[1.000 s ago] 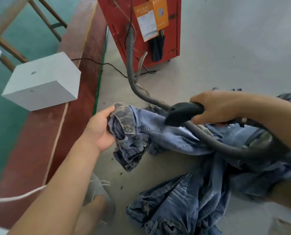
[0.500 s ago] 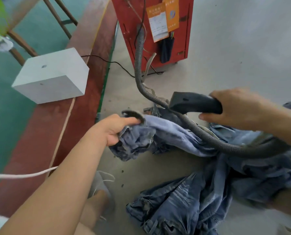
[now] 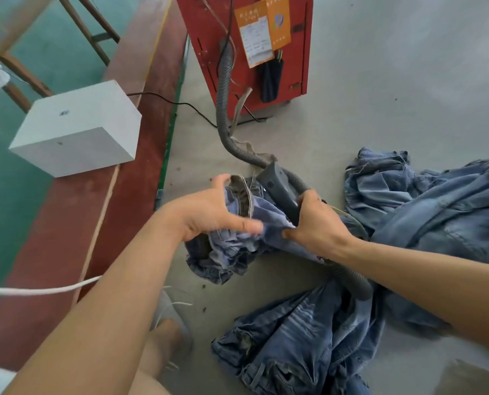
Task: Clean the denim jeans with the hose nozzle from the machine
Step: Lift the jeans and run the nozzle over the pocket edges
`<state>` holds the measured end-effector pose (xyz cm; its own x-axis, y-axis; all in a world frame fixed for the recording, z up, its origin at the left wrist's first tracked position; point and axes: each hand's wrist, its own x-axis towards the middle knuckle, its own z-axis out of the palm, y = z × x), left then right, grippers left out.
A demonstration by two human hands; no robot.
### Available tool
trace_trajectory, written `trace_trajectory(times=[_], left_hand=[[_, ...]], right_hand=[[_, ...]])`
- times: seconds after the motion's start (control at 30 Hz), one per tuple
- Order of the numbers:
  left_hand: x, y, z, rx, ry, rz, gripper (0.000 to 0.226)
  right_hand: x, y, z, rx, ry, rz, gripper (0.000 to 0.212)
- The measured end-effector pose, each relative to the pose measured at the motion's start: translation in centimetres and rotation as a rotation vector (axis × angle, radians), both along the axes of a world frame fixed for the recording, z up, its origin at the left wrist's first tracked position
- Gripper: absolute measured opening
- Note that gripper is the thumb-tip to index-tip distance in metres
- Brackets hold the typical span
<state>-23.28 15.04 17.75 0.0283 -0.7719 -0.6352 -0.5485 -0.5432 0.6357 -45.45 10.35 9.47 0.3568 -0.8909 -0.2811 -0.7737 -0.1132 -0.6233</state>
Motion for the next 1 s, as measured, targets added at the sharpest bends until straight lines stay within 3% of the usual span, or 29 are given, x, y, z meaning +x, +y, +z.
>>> trace_trajectory(times=[0.07,0.1,0.27,0.33,0.47,0.53,0.7,0.9,1.0], left_hand=[[-0.3,0.1,-0.8,-0.025,-0.26,-0.132,0.107],[-0.4,0.1,-1.3,-0.048,-0.306,-0.161,0.085],[1.1,0.5,-2.7,-0.135,-0.31,-0.192,0.047],[1.9,0.8,-3.2,-0.183,-0.168,-0.075,0.035],[2.8,1.1,-4.0,-0.205,0.312,0.29,0.039],[3.0,1.4,-4.4,-0.195,0.418,0.356,0.042],[3.2,1.6,-4.5,-0.202,0.458,0.401,0.047],[3.1,1.4,-4.3,-0.199,0.491,0.382,0.044],[3.1,1.2,-4.3,-0.192,0.482,0.399,0.044]], right_hand=[[0.2,-0.6,-0.9,-0.008,0.024,0.019,0.049],[0.2,-0.9,-1.2,0.0,0.034,0.022,0.046],[-0.5,-3.5,0.4,0.021,0.009,0.061,0.045],[-1.9,-4.6,2.4,-0.088,0.028,0.155,0.043],[-6.5,-6.6,6.9,-0.216,0.183,0.431,0.038],[-8.9,-7.2,8.0,-0.198,0.259,0.51,0.038],[-10.2,-6.7,7.3,-0.173,0.216,0.498,0.017],[-6.2,-4.9,5.4,-0.179,0.304,0.585,0.015],[-4.4,-4.1,5.4,-0.211,0.175,0.563,0.019]])
